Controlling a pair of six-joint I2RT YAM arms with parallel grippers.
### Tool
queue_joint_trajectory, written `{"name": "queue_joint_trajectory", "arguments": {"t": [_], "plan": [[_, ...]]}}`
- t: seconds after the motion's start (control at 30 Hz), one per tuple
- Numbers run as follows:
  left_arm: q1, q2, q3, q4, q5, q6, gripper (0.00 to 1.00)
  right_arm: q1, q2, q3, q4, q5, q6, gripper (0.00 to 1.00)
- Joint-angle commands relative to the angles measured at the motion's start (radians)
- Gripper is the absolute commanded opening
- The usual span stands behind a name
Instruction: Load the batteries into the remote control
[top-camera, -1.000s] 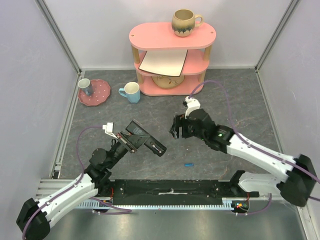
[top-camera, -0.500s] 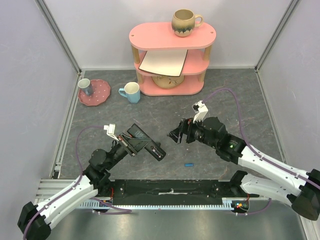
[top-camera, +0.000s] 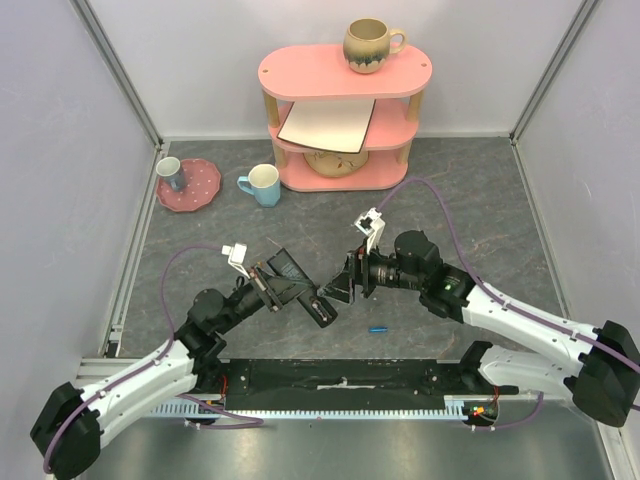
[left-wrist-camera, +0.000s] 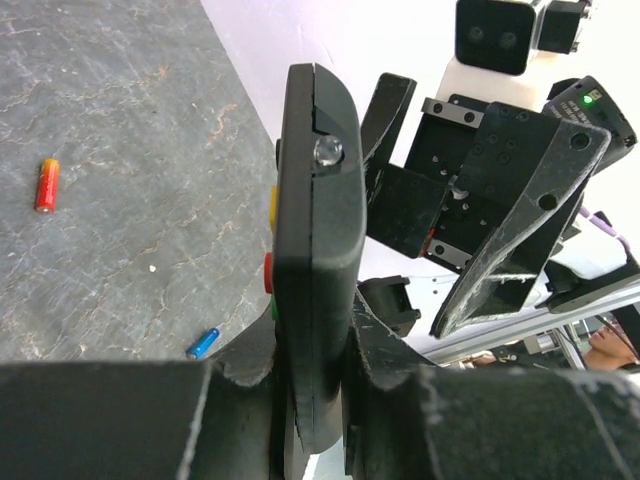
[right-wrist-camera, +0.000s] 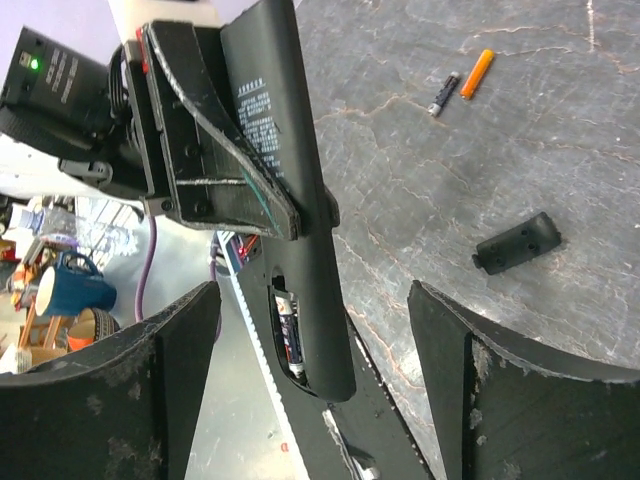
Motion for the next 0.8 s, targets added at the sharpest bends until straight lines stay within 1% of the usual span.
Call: {"name": "queue_joint_trajectory", "arguments": {"t": [0.0,0.2,0.5,0.77], "plan": [[0.001,0.009,0.054,0.104,0.029,-0.017,0.02,0.017,0.0,0.029,-0.013,-0.081,-0.072,0.83],[0.001,0.018,0.06,0.137,0.005,-0.028,0.02,0.048,0.017,0.025,-0.019,-0.077,-0.097,0.79],[0.001,0.044,0.08,0.164,0.012,-0.033,0.02,0.074,0.043,0.037,-0.008,-0.067,-0.098,0.71],[0.001,0.038,0.075,0.164,0.019,-0.033,0.02,0.074,0.013,0.017,0.032,-0.006,-0.065,0.65]]}}
